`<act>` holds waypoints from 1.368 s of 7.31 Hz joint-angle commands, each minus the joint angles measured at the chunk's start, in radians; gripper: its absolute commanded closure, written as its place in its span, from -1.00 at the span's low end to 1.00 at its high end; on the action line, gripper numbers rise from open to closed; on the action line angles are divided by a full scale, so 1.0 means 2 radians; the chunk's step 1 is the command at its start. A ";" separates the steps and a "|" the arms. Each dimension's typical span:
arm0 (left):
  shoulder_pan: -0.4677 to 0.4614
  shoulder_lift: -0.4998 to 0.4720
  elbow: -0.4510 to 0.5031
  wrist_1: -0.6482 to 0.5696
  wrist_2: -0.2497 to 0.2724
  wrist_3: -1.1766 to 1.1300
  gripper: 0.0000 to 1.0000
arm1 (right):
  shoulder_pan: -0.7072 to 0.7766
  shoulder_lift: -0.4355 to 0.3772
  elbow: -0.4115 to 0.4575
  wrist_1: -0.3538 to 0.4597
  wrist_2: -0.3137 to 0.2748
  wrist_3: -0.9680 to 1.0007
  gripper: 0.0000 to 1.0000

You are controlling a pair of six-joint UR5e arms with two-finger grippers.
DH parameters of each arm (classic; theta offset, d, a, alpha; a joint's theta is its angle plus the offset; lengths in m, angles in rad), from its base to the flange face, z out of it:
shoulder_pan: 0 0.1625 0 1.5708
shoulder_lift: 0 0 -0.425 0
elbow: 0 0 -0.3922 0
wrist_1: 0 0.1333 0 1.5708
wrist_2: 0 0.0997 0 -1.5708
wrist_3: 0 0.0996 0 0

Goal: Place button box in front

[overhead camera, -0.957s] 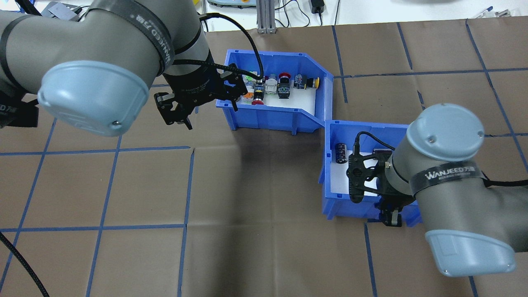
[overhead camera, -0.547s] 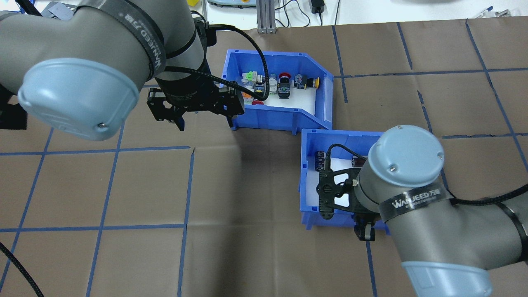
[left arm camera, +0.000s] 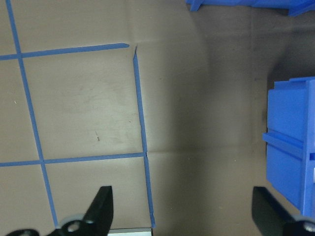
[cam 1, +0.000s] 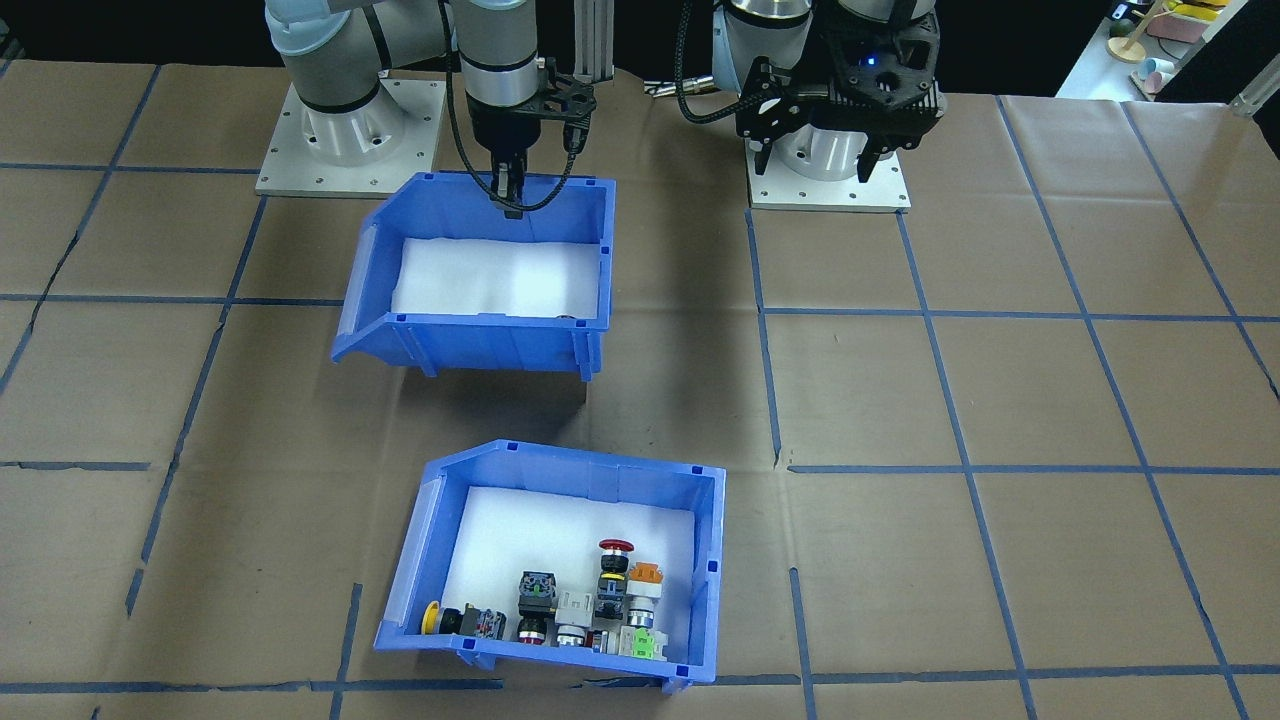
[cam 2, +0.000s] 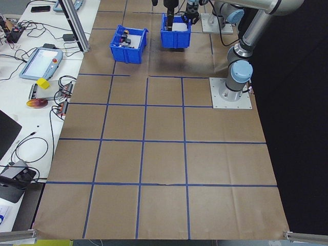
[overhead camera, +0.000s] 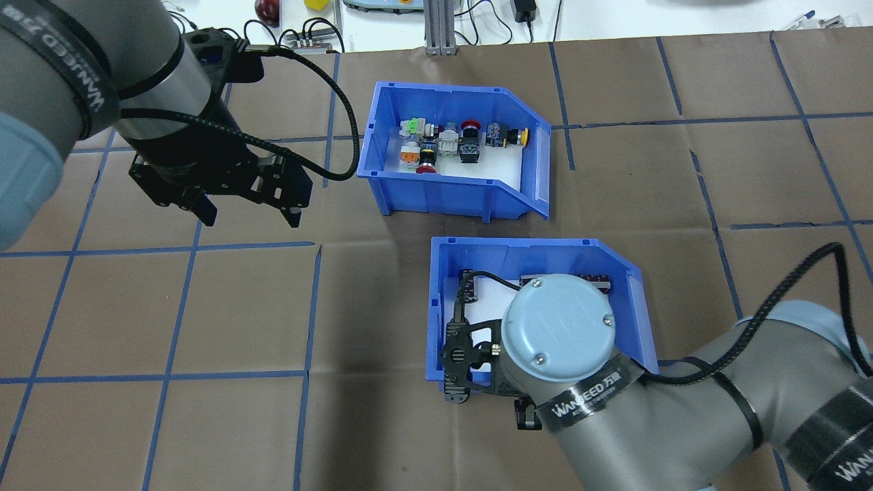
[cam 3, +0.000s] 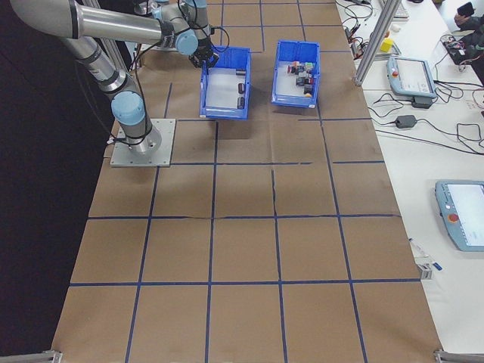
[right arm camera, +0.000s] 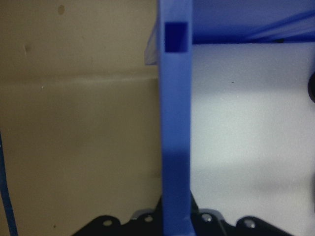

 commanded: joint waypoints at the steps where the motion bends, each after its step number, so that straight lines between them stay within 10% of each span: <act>1: 0.009 0.024 -0.011 -0.001 0.001 0.032 -0.98 | 0.054 0.038 -0.001 -0.042 -0.003 0.041 0.79; 5: 0.010 0.035 -0.030 0.011 -0.003 0.045 -0.98 | 0.064 0.053 -0.001 -0.046 -0.021 0.033 0.75; 6: 0.010 0.034 -0.030 0.013 -0.003 0.053 -0.98 | 0.064 0.053 -0.001 -0.048 -0.020 0.035 0.36; 7: 0.010 0.034 -0.031 0.017 -0.003 0.055 -0.98 | 0.064 0.053 -0.001 -0.047 -0.016 0.040 -0.99; 10: 0.011 0.030 -0.031 0.019 -0.003 0.050 -0.98 | 0.061 0.037 -0.016 -0.037 -0.023 0.036 -1.00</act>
